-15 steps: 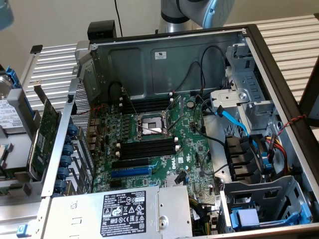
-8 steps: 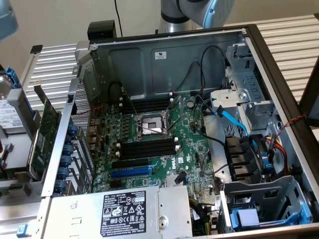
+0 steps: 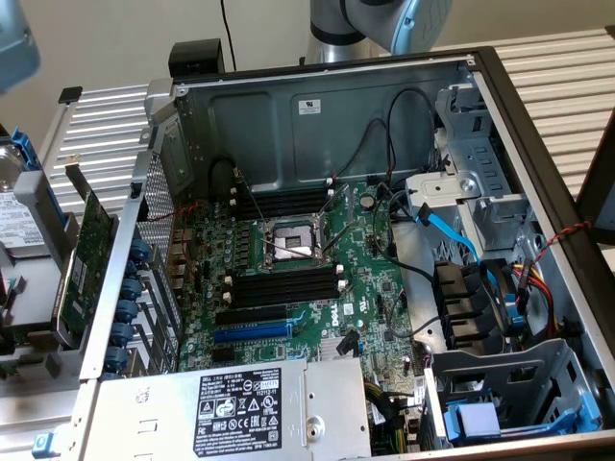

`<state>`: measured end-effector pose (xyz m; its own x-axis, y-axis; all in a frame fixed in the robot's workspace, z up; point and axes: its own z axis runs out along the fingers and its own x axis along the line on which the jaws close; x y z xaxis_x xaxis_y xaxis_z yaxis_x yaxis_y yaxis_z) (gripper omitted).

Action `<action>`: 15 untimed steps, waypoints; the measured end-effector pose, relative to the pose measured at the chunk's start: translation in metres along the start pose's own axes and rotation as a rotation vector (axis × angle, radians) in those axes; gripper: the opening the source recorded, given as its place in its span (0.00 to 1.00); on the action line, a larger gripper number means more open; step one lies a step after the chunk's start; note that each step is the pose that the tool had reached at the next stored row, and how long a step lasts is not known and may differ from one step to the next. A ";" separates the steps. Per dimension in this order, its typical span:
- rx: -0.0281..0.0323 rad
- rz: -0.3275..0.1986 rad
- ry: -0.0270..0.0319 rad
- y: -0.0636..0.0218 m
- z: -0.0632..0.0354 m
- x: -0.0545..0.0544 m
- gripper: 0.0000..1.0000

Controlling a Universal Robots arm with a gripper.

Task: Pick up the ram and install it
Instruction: 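Pick up the ram and move it above insertion slot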

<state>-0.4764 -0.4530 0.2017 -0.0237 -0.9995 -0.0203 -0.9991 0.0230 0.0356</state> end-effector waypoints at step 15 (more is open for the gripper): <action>-0.0004 0.000 -0.0002 0.0011 -0.0336 0.000 0.12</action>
<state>-0.4763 -0.4535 0.2353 -0.0237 -0.9995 -0.0205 -0.9991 0.0230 0.0360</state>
